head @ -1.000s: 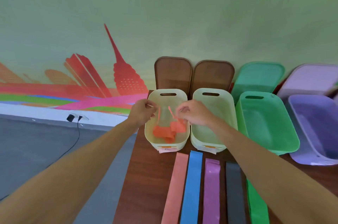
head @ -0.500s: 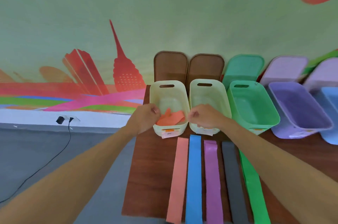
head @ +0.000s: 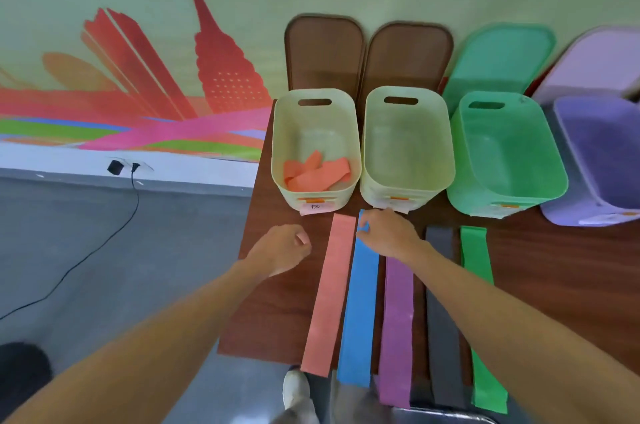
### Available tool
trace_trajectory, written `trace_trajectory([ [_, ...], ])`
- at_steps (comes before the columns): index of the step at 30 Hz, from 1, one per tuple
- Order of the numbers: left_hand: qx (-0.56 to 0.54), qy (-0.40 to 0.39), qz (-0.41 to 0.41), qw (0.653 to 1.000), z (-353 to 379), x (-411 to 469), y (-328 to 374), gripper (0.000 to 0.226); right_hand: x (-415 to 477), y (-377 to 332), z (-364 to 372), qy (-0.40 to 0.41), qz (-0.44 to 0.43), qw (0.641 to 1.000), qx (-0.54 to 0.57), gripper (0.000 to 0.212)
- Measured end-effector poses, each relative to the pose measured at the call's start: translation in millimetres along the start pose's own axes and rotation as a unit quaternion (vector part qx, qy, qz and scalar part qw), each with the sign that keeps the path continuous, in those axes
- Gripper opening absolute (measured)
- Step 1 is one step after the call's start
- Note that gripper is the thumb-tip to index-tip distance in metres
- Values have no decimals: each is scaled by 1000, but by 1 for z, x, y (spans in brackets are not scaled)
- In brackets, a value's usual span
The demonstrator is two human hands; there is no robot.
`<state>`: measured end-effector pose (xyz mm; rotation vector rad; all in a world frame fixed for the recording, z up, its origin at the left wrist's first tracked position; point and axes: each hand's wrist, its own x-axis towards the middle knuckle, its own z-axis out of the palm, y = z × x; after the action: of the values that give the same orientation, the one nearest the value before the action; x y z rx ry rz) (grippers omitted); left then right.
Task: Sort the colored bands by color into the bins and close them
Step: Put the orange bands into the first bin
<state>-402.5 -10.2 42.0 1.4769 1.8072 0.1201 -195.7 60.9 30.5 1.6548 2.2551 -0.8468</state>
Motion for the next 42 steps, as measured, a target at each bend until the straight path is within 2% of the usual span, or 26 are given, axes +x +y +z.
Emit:
trace_trajectory([
  [8, 9, -12, -41, 999, 58, 25, -9, 31, 39, 0, 36, 35, -21, 997, -58, 39],
  [16, -6, -9, -51, 999, 73, 28, -10, 32, 44, -6, 52, 77, -1, 996, -46, 14],
  [23, -41, -10, -74, 996, 77, 25, -10, 43, 24, -16, 32, 111, -46, 993, 4, 13],
  [27, -55, 9, -63, 996, 83, 23, -8, 38, 18, -11, 25, 139, -38, 990, 8, 8],
  [29, -48, 15, -51, 997, 88, 22, -9, 33, 21, -10, 26, 133, -21, 991, -10, 8],
  [34, -44, 29, -33, 998, 88, 22, -14, 27, 38, -13, 35, 88, 7, 995, -52, 31],
  [38, -45, 33, -38, 998, 81, 20, -24, 29, 47, -13, 50, 83, 14, 993, -81, 27],
  [42, -35, 16, -37, 999, 79, 21, -28, 30, 49, -8, 55, 71, 22, 997, -34, 18],
])
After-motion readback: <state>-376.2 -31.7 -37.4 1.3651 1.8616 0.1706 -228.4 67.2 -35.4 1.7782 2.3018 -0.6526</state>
